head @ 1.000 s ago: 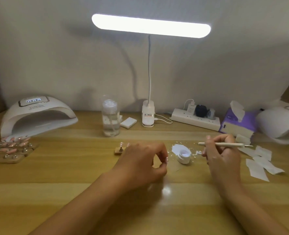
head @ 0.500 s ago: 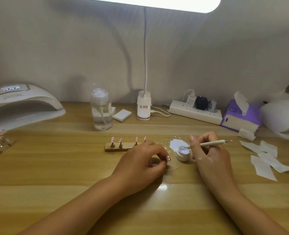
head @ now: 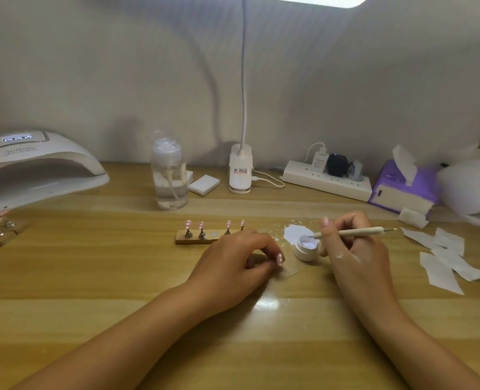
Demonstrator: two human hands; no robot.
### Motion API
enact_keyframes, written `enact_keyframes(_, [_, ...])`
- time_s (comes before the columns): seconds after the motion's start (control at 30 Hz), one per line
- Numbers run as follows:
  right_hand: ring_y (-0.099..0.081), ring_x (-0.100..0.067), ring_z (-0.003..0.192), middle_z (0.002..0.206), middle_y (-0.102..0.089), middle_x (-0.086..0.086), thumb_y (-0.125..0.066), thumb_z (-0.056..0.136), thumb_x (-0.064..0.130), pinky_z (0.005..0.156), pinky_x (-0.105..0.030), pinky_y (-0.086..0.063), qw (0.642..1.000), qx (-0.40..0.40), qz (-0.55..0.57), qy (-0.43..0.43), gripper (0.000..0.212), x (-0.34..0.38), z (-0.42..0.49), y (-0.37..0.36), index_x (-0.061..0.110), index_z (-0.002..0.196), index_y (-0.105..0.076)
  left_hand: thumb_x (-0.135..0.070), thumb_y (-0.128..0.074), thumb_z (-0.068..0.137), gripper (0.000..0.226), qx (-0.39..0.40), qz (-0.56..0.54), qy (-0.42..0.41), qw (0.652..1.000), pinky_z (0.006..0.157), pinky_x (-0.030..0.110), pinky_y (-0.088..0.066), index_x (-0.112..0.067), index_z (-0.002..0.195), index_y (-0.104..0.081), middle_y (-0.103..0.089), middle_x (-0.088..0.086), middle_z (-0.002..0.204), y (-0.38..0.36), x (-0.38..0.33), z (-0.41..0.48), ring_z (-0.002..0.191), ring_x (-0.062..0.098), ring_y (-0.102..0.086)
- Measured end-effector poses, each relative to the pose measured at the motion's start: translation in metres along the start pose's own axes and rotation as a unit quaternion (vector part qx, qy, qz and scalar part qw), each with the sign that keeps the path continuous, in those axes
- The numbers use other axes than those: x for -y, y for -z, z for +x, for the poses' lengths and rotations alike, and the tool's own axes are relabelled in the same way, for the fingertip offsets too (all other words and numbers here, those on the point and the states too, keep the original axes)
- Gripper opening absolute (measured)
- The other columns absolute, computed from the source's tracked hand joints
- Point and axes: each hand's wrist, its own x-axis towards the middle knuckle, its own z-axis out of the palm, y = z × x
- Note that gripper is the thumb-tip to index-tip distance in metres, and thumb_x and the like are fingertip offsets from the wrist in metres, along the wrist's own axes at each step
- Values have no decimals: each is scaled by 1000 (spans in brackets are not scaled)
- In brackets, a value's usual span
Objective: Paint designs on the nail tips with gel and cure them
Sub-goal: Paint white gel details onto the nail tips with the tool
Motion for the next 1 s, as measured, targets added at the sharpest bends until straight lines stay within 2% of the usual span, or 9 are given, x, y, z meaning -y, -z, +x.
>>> enact_keyframes(0.07, [-60, -17, 56, 71, -69, -5, -54, 98, 38, 51, -34, -49, 997, -10, 69, 15, 21, 10, -5, 4, 19, 89, -55, -23, -68, 87, 14, 1, -3, 1, 1000, 62, 18, -35, -37, 89, -68, -63, -19, 89, 0, 1, 0, 60, 2, -51])
enact_keyframes(0.13, [-64, -16, 56, 77, -72, -5, -57, 93, 38, 45, -25, -51, 988, 15, 152, 3, 20, 21, -13, 5, 17, 93, -57, -22, -68, 85, 16, 1, -1, -1, 1000, 61, 20, -36, -38, 87, -67, -63, -18, 88, 0, 1, 0, 60, 3, -50])
enact_keyframes(0.23, [-55, -15, 45, 63, -67, -8, -69, 90, 21, 40, -20, -43, 967, 63, 229, -92, 21, 27, -23, -2, 8, 83, -54, -23, -68, 85, 14, -1, 8, -3, 1000, 61, 21, -36, -37, 87, -67, -63, -16, 88, 0, 1, 0, 61, 5, -51])
enact_keyframes(0.3, [-45, -12, 39, 53, -61, -8, -69, 89, 10, 36, -18, -36, 951, 71, 253, -161, 21, 26, -25, -7, 7, 80, -50, -22, -68, 85, 14, -3, 10, -6, 1000, 61, 20, -36, -36, 87, -67, -63, -16, 87, 0, 1, 0, 62, 5, -52])
enact_keyframes(0.37, [-44, -10, 37, 49, -59, -9, -65, 87, 6, 36, -18, -36, 949, 65, 248, -186, 21, 25, -25, -10, 8, 75, -48, -20, -68, 84, 15, -5, 4, -6, 1000, 61, 20, -35, -35, 86, -68, -63, -16, 86, 0, 0, 0, 61, 5, -52])
enact_keyframes(0.63, [-54, -14, 43, 54, -66, -15, -63, 82, 5, 45, -20, -45, 961, 99, 206, -158, 25, 23, -26, -13, 13, 64, -47, -17, -71, 83, 17, -14, -2, -8, 1000, 59, 15, -31, -34, 85, -69, -64, -17, 83, 0, 1, 0, 61, 0, -52])
enact_keyframes(0.87, [-57, -14, 45, 56, -66, -16, -61, 82, 4, 47, -20, -48, 958, 109, 221, -146, 35, 24, -26, -15, 23, 54, -49, -18, -71, 82, 15, -15, -2, -8, 1000, 60, 20, -34, -32, 86, -70, -64, -15, 83, -1, 1, 1, 61, 2, -52])
enact_keyframes(1.0, [-59, -13, 48, 59, -69, -11, -61, 85, 9, 54, -33, -49, 964, 122, 188, -145, 40, 25, -27, -15, 32, 53, -55, -18, -72, 83, 14, -17, 2, -13, 1000, 60, 18, -34, -32, 87, -70, -65, -16, 85, -1, 2, 1, 62, 2, -52])
